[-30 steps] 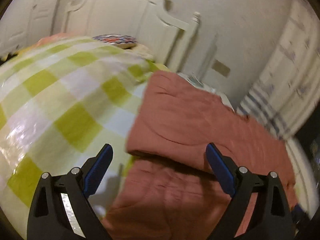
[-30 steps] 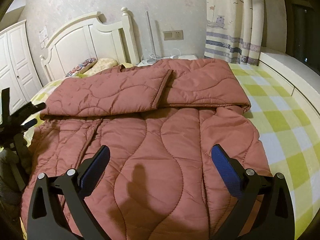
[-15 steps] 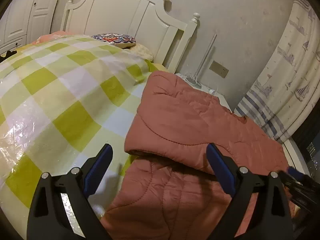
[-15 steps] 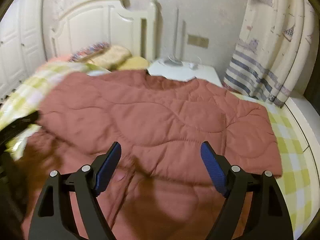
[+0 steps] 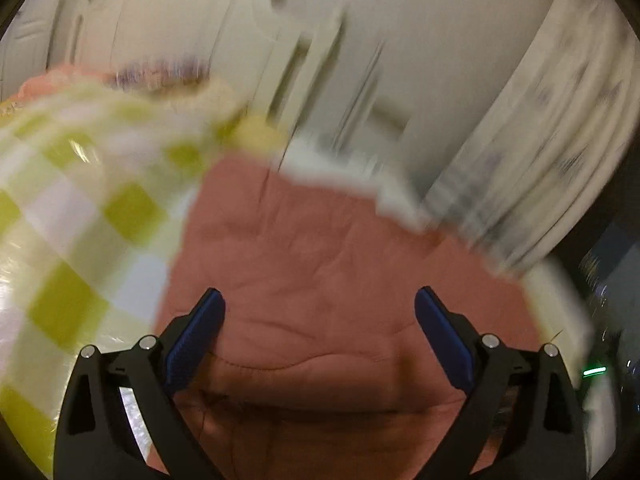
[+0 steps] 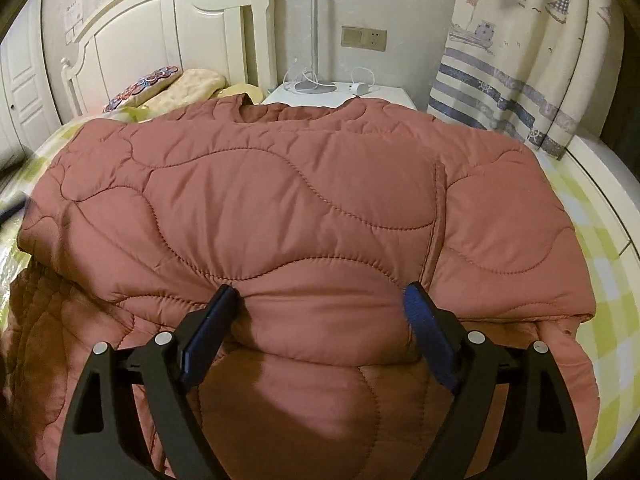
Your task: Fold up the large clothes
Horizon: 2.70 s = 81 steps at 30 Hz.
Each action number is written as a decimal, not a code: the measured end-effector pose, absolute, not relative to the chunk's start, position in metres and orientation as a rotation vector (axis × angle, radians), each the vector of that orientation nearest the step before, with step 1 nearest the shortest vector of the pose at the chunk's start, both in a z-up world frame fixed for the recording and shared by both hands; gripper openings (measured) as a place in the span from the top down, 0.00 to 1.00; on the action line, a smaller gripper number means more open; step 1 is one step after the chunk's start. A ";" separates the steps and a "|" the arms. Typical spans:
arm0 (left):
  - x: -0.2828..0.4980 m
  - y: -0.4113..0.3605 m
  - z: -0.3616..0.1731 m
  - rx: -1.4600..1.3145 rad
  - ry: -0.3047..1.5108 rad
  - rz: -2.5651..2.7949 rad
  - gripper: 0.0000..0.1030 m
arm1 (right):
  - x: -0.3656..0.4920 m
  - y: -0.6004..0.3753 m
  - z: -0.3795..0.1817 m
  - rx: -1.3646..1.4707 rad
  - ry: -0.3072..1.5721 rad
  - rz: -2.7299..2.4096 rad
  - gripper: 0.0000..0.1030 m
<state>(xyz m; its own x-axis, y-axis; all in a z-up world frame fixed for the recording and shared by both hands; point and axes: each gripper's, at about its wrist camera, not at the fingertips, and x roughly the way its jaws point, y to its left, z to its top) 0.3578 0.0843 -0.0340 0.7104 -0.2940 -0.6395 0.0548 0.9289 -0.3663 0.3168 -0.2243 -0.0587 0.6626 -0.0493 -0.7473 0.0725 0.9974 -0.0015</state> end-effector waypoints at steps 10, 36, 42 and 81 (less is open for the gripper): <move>0.391 0.100 -0.009 -0.431 0.727 -0.194 0.06 | 0.313 -0.226 -0.056 0.039 0.841 -0.049 0.19; 0.457 0.054 -0.012 -0.217 0.834 -0.135 0.03 | 0.316 -0.230 -0.057 0.072 0.839 -0.014 0.18; 0.435 -0.030 -0.055 0.179 0.877 -0.124 0.02 | 0.316 -0.230 -0.057 0.073 0.839 -0.014 0.18; 0.328 0.014 -0.065 0.142 0.843 -0.090 0.02 | 0.270 -0.209 -0.071 -0.044 0.947 -0.009 0.05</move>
<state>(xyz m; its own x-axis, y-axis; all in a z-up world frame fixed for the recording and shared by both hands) 0.3277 0.0140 -0.0650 0.6622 -0.0233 -0.7490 0.1357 0.9867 0.0892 0.2697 -0.2092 -0.0712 0.5843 -0.0272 -0.8111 -0.0118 0.9990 -0.0420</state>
